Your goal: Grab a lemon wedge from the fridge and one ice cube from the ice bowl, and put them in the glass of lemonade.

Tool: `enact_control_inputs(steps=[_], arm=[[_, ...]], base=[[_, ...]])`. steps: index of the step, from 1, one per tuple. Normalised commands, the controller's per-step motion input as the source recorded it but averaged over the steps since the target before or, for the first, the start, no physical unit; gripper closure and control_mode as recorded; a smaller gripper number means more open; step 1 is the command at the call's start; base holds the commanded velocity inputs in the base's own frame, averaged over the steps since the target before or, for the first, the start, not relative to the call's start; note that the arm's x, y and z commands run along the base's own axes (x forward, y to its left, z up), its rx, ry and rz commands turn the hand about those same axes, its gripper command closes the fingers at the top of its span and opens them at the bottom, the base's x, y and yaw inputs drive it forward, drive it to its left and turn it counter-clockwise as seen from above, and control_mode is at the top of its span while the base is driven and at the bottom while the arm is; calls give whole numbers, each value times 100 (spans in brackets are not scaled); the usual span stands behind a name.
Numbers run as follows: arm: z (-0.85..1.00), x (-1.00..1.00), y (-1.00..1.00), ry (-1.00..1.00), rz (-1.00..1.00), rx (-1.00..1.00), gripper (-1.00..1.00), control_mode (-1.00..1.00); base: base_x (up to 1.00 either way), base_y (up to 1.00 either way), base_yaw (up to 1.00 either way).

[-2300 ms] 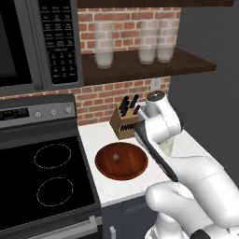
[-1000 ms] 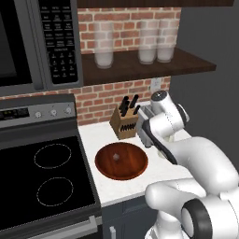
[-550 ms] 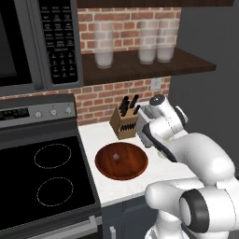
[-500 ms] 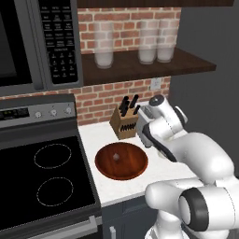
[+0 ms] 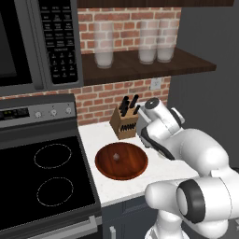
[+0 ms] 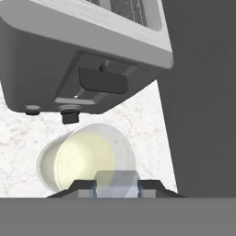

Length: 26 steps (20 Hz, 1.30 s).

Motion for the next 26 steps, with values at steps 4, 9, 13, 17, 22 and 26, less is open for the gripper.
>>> enact_control_inputs(steps=[4,9,13,17,22,26], arm=[[0,0,0,0,0,-1,-100,-100],[0,0,0,0,0,-1,-100,-100],[0,0,0,0,0,0,-100,-100],[0,0,0,0,0,0,-100,-100],[6,0,0,0,0,0,-100,-100],[41,-56,0,-16,0,0,-100,-100]], base=[[0,0,0],[0,0,0],[0,0,0],[0,0,0],[0,0,0],[0,0,0]])
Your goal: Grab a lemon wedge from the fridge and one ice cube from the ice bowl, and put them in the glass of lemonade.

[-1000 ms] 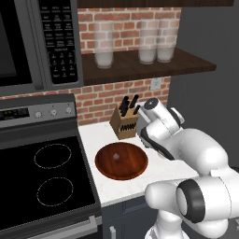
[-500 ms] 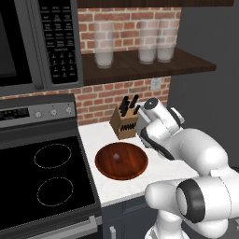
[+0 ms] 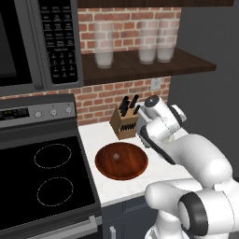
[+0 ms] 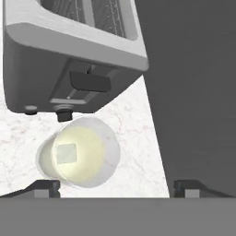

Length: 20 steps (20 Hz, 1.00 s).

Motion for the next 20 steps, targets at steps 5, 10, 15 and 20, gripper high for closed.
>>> enact_control_inputs(steps=[5,10,15,20], arm=[[17,-93,5,-31,0,7,-100,-100],[0,-100,0,-26,0,42,-100,-100],[17,-99,1,-27,2,42,-100,-100],[27,-68,42,-22,0,4,-100,-100]], base=[[0,0,0],[0,0,0],[0,0,0],[0,0,0]])
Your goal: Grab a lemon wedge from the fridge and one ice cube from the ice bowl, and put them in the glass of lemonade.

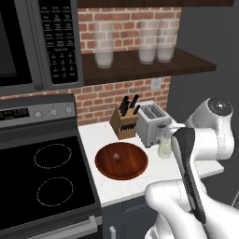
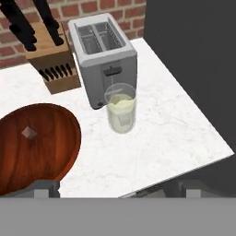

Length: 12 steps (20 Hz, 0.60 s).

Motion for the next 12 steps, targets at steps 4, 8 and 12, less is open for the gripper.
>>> enact_control_inputs(steps=[4,8,12], arm=[[1,-36,87,-4,0,-12,-100,-100],[0,-41,50,0,5,-18,-100,-100],[-6,-52,6,0,7,-8,-100,100]], base=[[0,0,0],[0,0,0],[-21,0,2]])
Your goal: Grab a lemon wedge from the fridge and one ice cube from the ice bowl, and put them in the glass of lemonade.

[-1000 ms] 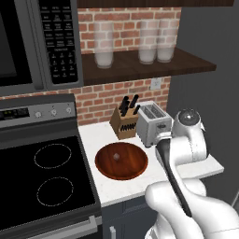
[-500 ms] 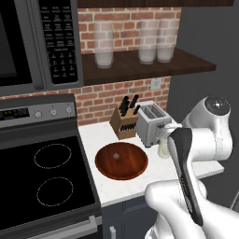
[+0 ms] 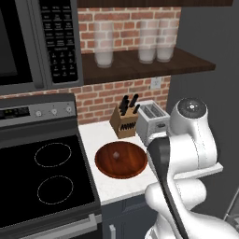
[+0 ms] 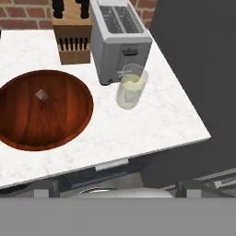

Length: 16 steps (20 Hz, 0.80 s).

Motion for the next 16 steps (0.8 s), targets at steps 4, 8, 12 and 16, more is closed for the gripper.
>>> enact_control_inputs(steps=[4,8,12,16], arm=[[0,0,0,0,0,0,-100,100],[0,0,0,0,0,0,-100,100],[0,0,0,0,0,0,-100,100],[0,0,0,0,0,0,-100,100]], base=[[-95,-3,6],[-100,-28,4],[-94,-61,0],[-71,-79,0]])
